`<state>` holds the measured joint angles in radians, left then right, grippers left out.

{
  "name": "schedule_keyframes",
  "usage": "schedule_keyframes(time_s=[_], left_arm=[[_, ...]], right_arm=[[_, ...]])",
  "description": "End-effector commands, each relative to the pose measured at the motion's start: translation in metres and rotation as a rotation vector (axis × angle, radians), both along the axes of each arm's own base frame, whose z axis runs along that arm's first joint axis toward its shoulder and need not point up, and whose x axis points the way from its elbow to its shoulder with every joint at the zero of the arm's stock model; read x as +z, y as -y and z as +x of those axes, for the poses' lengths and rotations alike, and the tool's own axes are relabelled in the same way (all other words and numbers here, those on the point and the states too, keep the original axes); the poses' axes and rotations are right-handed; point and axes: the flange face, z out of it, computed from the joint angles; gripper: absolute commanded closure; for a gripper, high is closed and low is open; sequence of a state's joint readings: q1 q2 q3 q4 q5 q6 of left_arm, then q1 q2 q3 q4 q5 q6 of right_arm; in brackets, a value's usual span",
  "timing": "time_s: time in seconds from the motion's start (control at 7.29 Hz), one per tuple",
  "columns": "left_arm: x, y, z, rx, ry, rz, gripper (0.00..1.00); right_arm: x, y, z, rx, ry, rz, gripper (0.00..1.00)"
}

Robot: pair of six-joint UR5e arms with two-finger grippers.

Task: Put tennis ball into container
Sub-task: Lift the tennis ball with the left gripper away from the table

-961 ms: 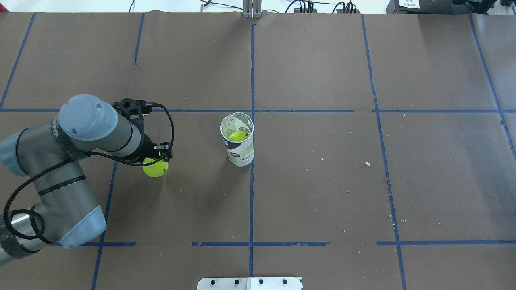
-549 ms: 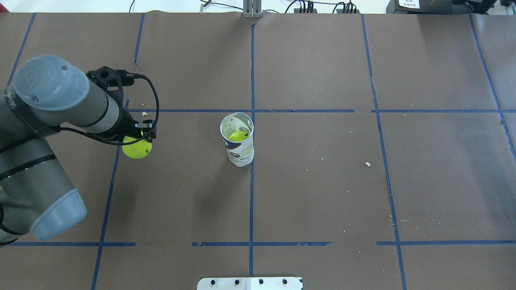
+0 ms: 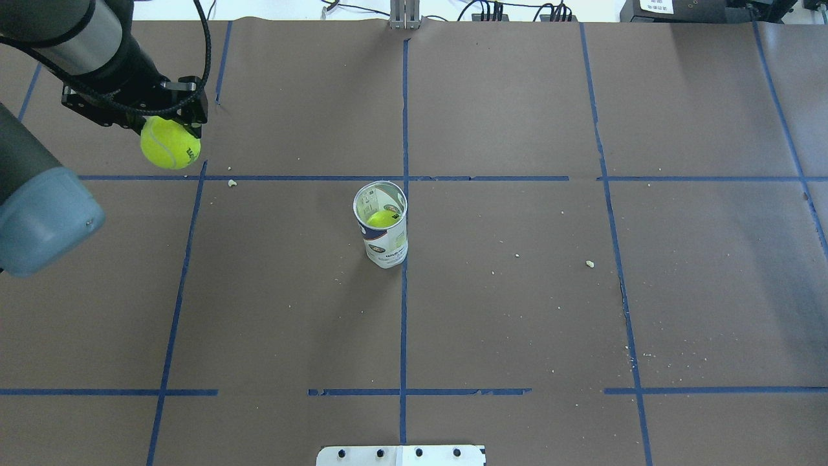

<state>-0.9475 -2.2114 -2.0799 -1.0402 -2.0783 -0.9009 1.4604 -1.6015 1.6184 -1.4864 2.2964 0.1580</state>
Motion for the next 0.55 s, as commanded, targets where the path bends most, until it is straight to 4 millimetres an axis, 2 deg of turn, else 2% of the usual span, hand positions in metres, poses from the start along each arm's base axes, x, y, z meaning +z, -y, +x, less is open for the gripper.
schedule_keyframes(time_s=[0.0,0.14,0.27,0.41], left_arm=[[-0.044,-0.003,0.010,0.003,-0.087,-0.060,1.00],[-0.070,-0.007,0.047,-0.005,-0.108,-0.114,1.00],[-0.085,-0.021,0.093,0.023,-0.105,-0.163,1.00],[-0.099,-0.024,0.128,0.028,-0.122,-0.186,1.00]], right_arm=[[0.000,0.000,0.000,0.000,0.000,0.000,0.00],[0.000,0.000,0.000,0.000,0.000,0.000,0.00],[0.000,0.000,0.000,0.000,0.000,0.000,0.00],[0.000,0.000,0.000,0.000,0.000,0.000,0.00]])
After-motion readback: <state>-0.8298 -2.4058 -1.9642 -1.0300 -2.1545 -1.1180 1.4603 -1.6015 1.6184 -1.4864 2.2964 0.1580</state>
